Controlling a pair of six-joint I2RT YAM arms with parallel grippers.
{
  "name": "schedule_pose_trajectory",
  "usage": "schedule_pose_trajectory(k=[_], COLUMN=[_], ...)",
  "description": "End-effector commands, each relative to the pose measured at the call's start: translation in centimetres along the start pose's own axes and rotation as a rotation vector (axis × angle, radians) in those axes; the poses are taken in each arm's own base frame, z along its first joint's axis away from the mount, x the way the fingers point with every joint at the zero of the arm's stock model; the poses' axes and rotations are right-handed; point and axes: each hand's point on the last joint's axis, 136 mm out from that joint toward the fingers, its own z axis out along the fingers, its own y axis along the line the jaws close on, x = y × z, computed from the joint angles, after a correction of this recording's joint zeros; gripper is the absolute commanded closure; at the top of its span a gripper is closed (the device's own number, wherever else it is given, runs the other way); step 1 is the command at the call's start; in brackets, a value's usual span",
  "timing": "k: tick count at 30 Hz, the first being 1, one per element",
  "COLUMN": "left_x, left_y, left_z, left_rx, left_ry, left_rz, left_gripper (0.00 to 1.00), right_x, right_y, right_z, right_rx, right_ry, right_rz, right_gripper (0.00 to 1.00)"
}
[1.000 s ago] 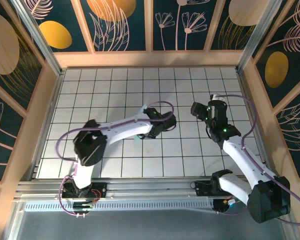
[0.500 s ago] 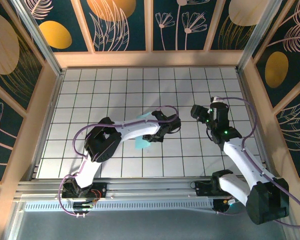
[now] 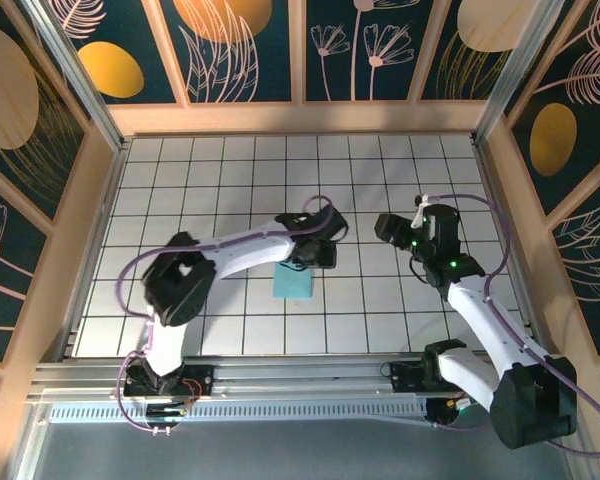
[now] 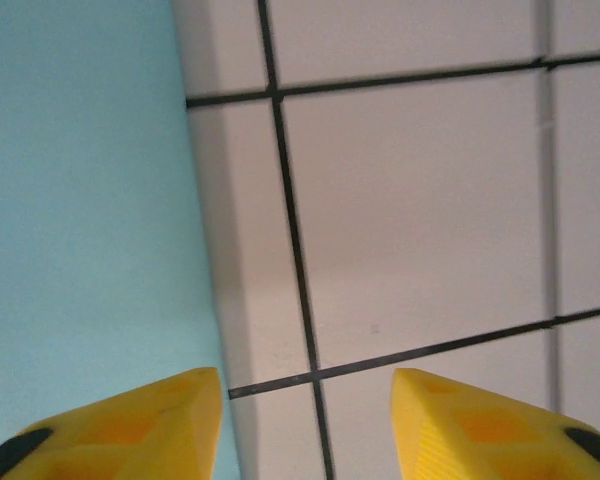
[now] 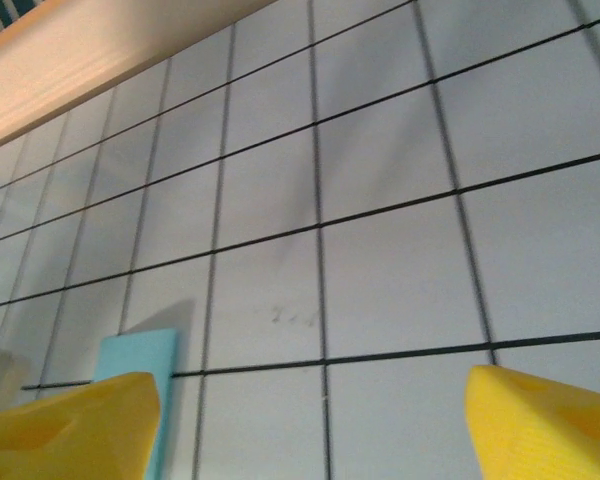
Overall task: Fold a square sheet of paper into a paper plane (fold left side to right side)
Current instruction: Turn over the paper at the center of the table.
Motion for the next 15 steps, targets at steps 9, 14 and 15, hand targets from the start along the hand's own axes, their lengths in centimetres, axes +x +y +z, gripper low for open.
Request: schedule_pose_trajectory(k=[9, 14, 15], left_x=[-7.4, -6.9, -6.6], left_y=[5.8, 9.8, 10.4], left_z=[-10.0, -10.5, -10.3], left_rx=[0.477, 0.55, 0.562], left_ry=[-0.425, -0.471, -0.469], left_rz=[-0.256, -0.338, -0.351], left_gripper=[0.31, 0.27, 0.26], right_x=[4.1, 7.1, 7.8], right_y=[6.7, 9.6, 10.2], right_z=[2.3, 4.9, 5.5], right_rx=[-0.328, -0.354, -0.358], right_ry=[0.245, 0.342, 0.361], right_rz=[0.207, 0.226, 0.229], right_gripper=[0.54, 0.7, 0.74])
